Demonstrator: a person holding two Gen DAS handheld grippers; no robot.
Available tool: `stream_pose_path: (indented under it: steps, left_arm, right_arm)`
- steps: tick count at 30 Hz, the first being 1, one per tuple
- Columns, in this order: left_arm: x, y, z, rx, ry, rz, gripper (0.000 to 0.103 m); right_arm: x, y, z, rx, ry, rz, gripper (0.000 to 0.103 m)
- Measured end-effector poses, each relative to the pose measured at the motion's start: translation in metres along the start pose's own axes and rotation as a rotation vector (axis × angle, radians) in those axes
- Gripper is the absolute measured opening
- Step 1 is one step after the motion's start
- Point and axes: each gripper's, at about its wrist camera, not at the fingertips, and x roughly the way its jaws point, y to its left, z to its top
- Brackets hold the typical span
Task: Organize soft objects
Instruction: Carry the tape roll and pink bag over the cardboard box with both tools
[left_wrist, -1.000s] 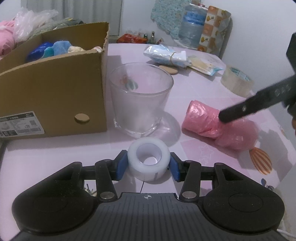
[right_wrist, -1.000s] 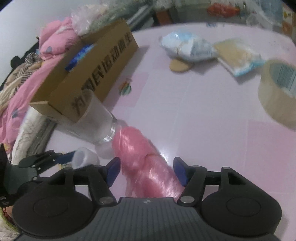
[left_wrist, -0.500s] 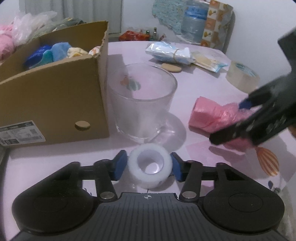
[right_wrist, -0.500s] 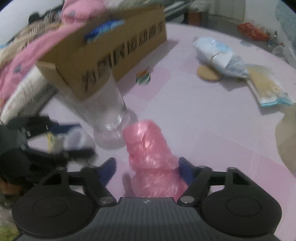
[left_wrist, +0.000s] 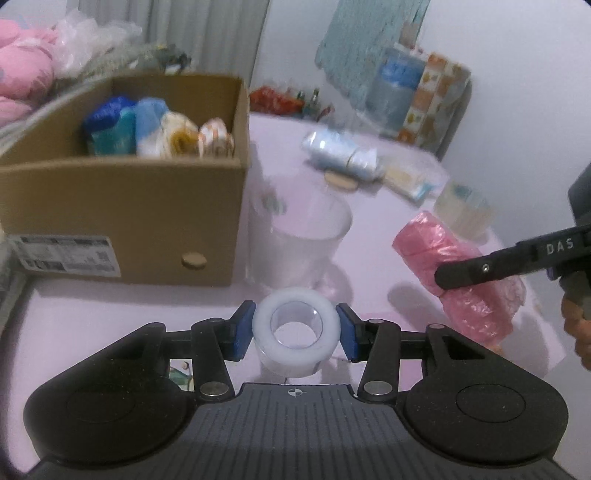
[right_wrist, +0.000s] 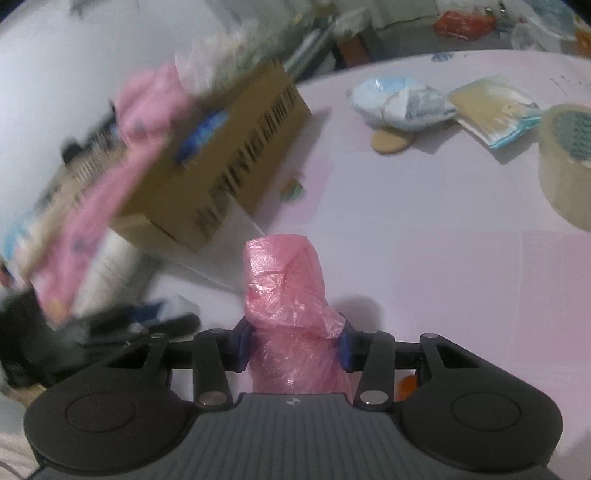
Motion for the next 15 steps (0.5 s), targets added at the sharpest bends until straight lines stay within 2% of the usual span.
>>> stream_pose_path:
  steps: [4,7,11,15]
  left_arm:
    - [-0.033,0.003,0.007,0.001,-0.098,-0.043,0.046]
    - [-0.057,0.011,0.018,-0.027,-0.171,-0.05,0.046]
    - [-0.081,0.027,0.04,-0.063,-0.267,-0.029,0.046]
    - [-0.087,0.056,0.068,-0.141,-0.297,0.01,0.046]
  right_arm:
    - [-0.024,0.015,-0.003,0.051,-0.074,0.117,0.031]
    - [-0.031,0.039,0.006,0.037,-0.113,0.185,0.031]
    - [-0.022,0.074,0.03,0.018,-0.145,0.285,0.031]
    - [0.005,0.104,0.068,0.036,-0.137,0.37,0.031]
